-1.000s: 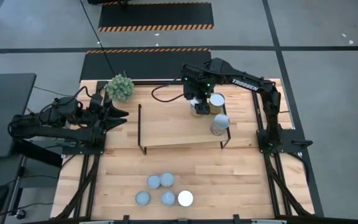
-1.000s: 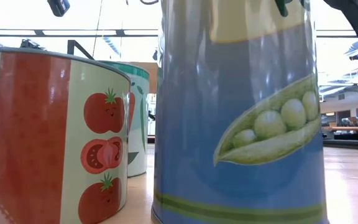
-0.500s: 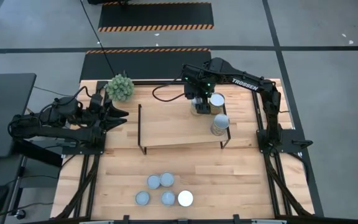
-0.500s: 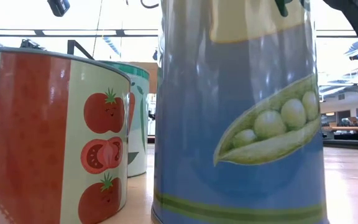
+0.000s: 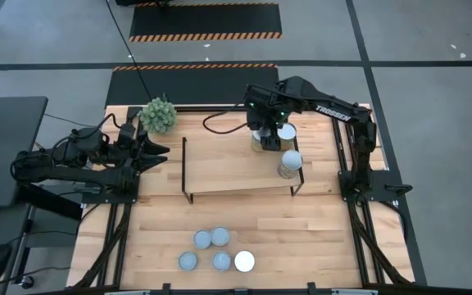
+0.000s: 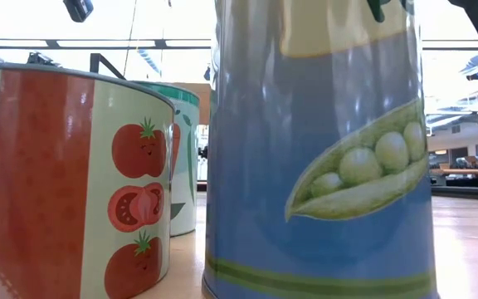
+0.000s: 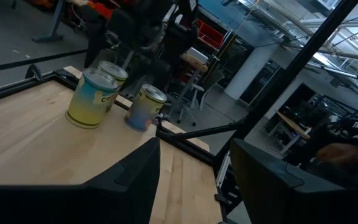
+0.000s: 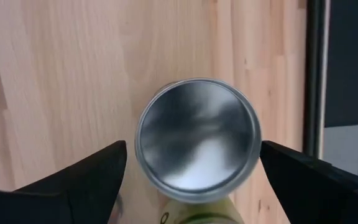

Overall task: Pick and place cans onto a shelf
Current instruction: Put the light blue can on the shelf, then put the dark blue can on the shelf aligned with the light blue can

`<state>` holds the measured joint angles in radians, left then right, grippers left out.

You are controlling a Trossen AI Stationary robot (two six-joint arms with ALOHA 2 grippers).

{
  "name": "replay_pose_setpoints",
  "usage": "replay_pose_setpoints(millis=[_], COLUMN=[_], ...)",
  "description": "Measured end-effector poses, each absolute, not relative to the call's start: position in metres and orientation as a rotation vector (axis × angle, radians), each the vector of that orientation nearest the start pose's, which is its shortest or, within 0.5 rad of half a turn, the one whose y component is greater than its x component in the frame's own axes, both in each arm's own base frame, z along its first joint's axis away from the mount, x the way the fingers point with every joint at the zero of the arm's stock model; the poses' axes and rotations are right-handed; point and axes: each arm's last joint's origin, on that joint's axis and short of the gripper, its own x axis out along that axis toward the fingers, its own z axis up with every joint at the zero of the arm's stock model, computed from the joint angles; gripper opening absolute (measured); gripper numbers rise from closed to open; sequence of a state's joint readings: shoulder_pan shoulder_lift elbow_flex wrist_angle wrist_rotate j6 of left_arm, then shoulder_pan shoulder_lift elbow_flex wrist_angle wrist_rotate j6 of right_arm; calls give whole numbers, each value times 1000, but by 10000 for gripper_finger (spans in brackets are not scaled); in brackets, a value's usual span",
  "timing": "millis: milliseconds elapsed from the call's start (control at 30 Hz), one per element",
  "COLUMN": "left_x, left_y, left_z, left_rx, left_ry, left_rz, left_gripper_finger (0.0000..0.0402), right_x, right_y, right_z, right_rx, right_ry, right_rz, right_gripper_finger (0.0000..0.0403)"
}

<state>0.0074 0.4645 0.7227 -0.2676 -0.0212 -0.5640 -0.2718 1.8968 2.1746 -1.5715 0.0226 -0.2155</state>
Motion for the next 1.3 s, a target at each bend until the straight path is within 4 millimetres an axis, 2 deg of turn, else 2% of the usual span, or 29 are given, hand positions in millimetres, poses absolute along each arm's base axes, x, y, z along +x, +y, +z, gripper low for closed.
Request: replay_pose_setpoints(millis=[200, 400, 500, 700, 833, 933, 1133, 1300], left_x=[102, 102, 102, 102, 102, 102, 102, 102], left_y=[1, 1, 1, 1, 2, 3, 3, 3], left_z=[341, 341, 341, 341, 341, 341, 341, 341], left_rx=[-564, -564, -563, -563, -562, -562, -563, -563], left_ry=[1, 2, 1, 1, -4, -12, -17, -18], left_rz=[30, 30, 31, 30, 50, 76, 96, 100], left_gripper_finger=[201, 201, 201, 201, 201, 201, 201, 201], right_x=[330, 331, 340, 361, 369, 372, 368, 358], right_y=[-78, -53, -31, 28, 64, 91, 148, 189], right_z=[398, 407, 409, 406, 396, 379, 343, 326], right_rx=[-102, -107, -101, -165, -156, -139, -93, -79], right_ry=[1284, 1211, 1142, 982, 916, 913, 898, 847], right_rz=[-196, -183, -99, 61, 126, 179, 264, 308], right_gripper_finger=[377, 377, 377, 378, 378, 378, 377, 371])
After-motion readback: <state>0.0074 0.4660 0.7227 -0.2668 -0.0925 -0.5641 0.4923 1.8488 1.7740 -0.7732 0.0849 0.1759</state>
